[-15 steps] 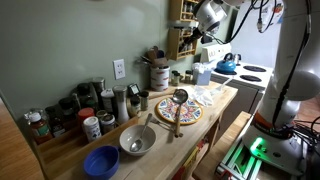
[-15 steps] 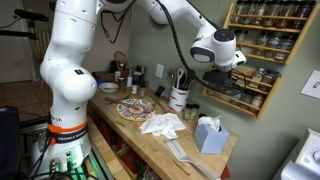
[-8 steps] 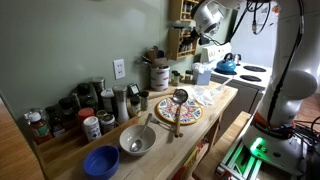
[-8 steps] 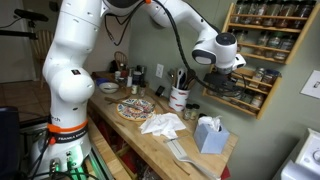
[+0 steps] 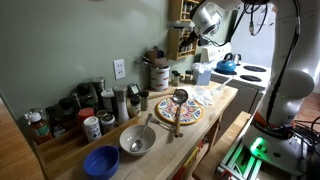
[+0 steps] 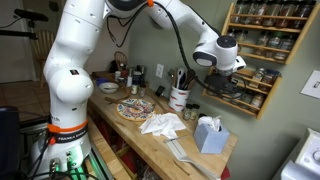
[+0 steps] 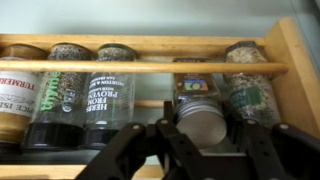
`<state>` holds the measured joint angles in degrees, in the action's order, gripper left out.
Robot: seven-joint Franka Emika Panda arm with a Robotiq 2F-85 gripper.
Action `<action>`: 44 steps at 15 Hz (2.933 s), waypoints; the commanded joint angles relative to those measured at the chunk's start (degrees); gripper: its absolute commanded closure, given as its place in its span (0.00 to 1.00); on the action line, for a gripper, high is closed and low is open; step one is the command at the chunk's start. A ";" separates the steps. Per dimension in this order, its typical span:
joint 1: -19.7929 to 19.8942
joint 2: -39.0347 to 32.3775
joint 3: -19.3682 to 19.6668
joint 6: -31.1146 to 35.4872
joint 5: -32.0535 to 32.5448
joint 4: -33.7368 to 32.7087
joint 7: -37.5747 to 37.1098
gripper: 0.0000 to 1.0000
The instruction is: Pick up the spice container with black substance in it and put it on the far right of the bottom shelf of the bottom spice rack
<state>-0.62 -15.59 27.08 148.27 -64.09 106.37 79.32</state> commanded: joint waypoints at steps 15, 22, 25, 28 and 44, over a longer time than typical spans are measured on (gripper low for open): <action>15.27 7.39 -12.59 -7.16 16.72 6.93 -12.61 0.27; 16.72 5.63 -14.03 -7.07 15.12 5.35 -12.14 0.77; 17.02 5.03 -14.72 -6.18 13.84 4.81 -11.16 0.99; 17.20 4.45 -15.19 -5.57 12.82 3.94 -10.80 1.00; 18.33 1.88 -17.39 0.88 4.20 1.05 -3.83 1.00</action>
<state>16.79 -13.16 11.56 146.29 -55.81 109.13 71.83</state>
